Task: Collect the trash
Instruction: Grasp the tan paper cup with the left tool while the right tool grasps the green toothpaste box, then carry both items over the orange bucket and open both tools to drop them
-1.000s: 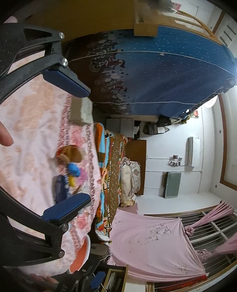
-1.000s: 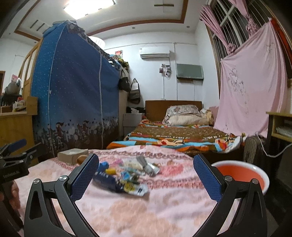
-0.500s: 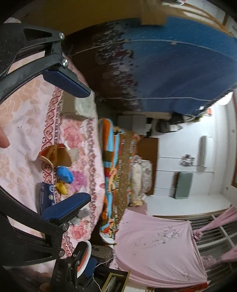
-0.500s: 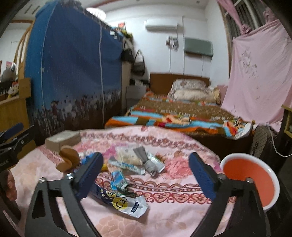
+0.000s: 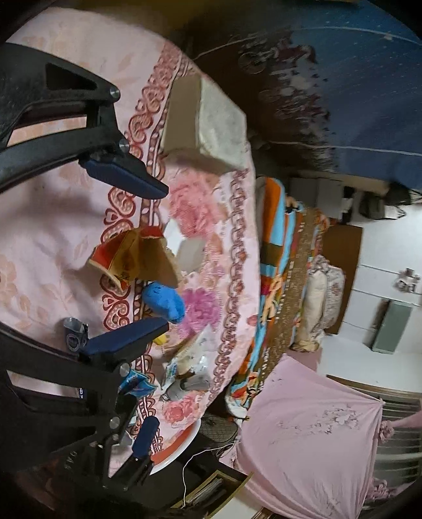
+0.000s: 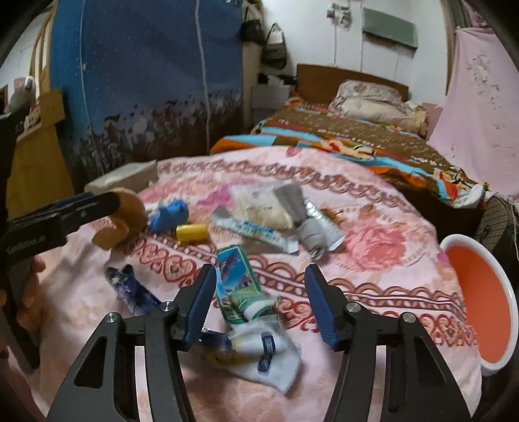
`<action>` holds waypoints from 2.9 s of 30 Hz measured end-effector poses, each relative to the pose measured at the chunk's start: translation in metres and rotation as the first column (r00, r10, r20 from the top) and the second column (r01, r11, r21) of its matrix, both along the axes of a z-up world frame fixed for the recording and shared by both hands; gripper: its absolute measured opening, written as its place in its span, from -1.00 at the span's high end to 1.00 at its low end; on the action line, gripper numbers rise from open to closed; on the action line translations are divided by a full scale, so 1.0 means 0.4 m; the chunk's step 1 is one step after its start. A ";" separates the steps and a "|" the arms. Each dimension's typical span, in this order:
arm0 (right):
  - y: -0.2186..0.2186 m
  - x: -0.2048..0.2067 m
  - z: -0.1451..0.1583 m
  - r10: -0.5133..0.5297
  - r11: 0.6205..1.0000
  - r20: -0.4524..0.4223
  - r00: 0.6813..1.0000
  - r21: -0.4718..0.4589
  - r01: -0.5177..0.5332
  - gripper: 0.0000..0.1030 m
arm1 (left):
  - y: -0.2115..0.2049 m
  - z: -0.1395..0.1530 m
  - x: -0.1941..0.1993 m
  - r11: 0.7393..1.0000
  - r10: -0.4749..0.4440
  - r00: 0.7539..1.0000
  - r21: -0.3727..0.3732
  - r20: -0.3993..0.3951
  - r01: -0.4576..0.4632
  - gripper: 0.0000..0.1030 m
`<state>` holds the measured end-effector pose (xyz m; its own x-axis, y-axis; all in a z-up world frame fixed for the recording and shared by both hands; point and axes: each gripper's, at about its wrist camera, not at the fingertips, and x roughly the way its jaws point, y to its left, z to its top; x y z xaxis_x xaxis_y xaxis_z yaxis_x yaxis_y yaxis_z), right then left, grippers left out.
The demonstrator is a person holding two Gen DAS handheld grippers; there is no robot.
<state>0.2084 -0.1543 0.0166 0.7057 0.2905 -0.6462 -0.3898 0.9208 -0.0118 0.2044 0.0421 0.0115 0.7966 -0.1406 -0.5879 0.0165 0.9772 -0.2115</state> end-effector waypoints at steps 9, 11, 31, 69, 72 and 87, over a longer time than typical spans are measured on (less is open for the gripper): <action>-0.004 0.026 -0.031 0.034 0.999 -0.090 0.995 0.038 -0.030 0.37 | 0.001 -0.042 0.056 1.000 0.010 0.991 -0.003 -0.137 -0.011 0.47; -0.009 0.023 -0.030 0.038 0.998 -0.090 0.995 0.053 -0.034 0.44 | 0.008 -0.047 0.055 1.000 0.013 0.989 -0.018 -0.145 -0.016 0.50; -0.120 -0.048 0.055 0.007 0.953 0.135 0.991 0.299 -0.047 0.47 | -0.058 0.074 -0.072 0.998 -0.030 0.984 0.054 0.175 0.021 0.59; -0.738 -0.030 0.107 -0.647 0.749 0.317 0.693 0.432 0.502 0.42 | -0.769 0.193 0.149 0.858 -0.511 0.851 0.003 0.123 0.514 0.57; -0.745 -0.032 0.098 -0.659 0.738 0.291 0.694 0.431 0.519 0.42 | -0.800 0.175 0.169 0.851 -0.523 0.850 -0.010 0.069 0.524 0.57; -0.763 -0.014 0.062 -0.702 0.687 0.176 0.691 0.426 0.589 0.15 | -0.849 0.111 0.245 0.863 -0.496 0.865 -0.159 -0.078 0.480 0.18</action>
<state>0.2030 -0.4593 0.0415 0.9297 -0.1725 -0.3255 0.2782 0.9081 0.3131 0.3025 -0.2974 0.0559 0.5356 -0.5751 -0.6184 0.4525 0.8137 -0.3648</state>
